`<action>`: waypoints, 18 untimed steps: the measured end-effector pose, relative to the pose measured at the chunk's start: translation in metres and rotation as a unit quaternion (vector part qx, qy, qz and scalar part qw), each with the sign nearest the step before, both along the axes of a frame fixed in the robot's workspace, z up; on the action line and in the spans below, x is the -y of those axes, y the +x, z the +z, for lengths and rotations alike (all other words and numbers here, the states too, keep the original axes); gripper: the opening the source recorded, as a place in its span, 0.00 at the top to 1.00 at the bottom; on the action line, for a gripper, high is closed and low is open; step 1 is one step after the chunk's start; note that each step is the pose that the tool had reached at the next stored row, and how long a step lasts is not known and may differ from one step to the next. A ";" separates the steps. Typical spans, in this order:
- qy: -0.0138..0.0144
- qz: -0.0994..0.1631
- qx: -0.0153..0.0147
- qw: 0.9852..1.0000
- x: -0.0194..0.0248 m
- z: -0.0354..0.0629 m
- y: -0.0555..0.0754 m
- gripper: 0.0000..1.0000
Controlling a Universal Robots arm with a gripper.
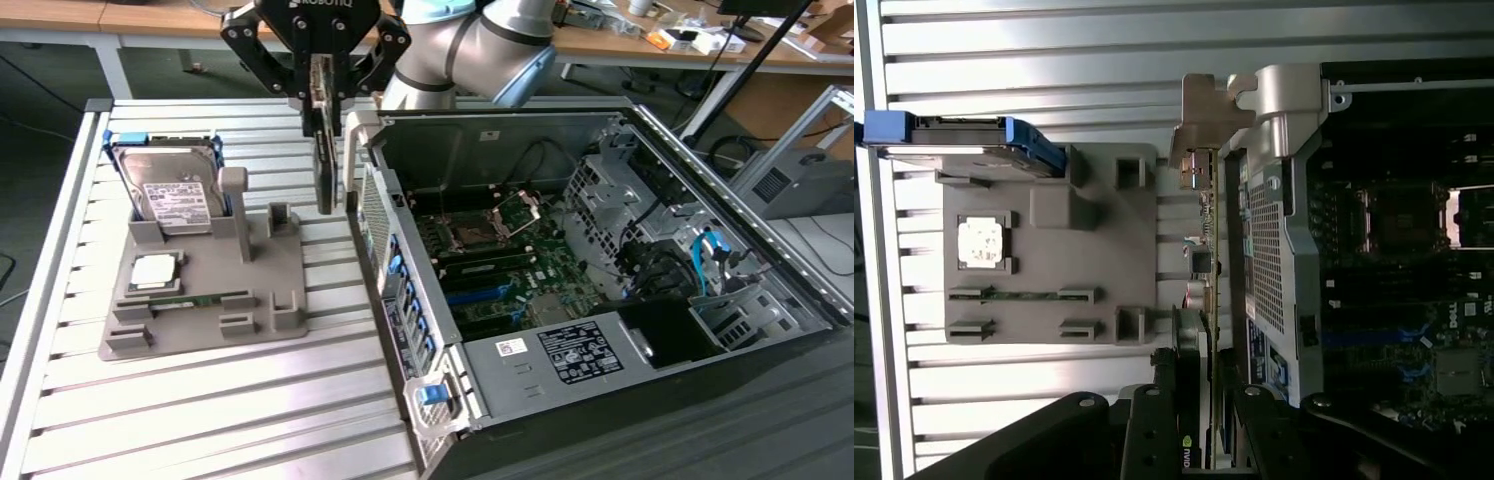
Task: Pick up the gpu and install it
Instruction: 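Pick up the gpu and move the gpu toward the slot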
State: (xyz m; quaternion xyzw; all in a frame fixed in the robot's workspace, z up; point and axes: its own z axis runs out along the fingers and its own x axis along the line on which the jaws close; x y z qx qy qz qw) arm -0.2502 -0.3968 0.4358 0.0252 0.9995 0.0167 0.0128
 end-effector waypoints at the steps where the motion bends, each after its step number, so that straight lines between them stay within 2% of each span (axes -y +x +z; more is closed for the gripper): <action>1: 0.000 0.000 0.000 1.000 0.0005 0.0000 0.001 0.73; 9: 0.000 0.000 0.000 1.000 0.0040 0.0000 0.009 0.73; 18: 0.000 0.000 0.000 1.000 0.0054 0.0000 0.020 0.73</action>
